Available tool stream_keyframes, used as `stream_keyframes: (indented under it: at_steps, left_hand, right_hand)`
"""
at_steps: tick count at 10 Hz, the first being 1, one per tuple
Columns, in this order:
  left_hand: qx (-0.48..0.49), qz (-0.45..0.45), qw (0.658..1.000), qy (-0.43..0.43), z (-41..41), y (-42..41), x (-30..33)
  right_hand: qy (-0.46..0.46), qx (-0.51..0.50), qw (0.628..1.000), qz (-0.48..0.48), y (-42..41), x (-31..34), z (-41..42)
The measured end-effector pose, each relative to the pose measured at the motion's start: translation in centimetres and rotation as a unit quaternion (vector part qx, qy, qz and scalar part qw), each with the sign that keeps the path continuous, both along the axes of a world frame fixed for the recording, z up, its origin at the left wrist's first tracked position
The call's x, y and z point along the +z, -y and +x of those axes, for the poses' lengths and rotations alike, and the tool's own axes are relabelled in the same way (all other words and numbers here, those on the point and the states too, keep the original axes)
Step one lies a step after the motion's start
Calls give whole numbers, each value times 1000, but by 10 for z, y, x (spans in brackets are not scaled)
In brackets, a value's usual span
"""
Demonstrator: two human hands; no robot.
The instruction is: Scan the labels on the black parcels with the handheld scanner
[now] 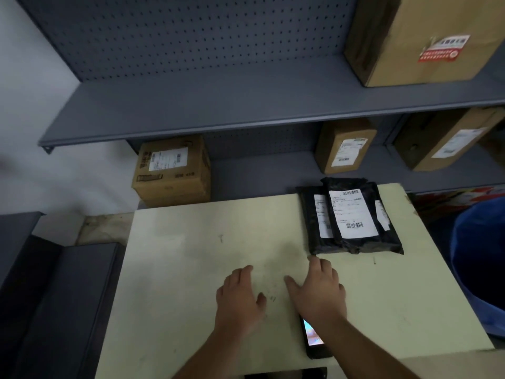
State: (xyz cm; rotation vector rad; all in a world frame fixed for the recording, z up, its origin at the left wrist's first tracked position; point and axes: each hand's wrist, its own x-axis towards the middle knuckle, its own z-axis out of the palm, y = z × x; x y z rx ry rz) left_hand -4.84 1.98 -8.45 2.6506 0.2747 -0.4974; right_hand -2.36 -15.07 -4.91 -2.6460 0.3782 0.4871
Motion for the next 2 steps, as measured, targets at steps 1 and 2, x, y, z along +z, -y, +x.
stream_keyframes:
  at_steps: [1,2]
  left_hand:
    - [-3,-6,999,40,11,-1,17]
    - [-9,-7,997,81,24,-1,39]
  right_hand:
    - [26,0,999,18,-3,19,13]
    - [68,-4,997,25,-8,42,26]
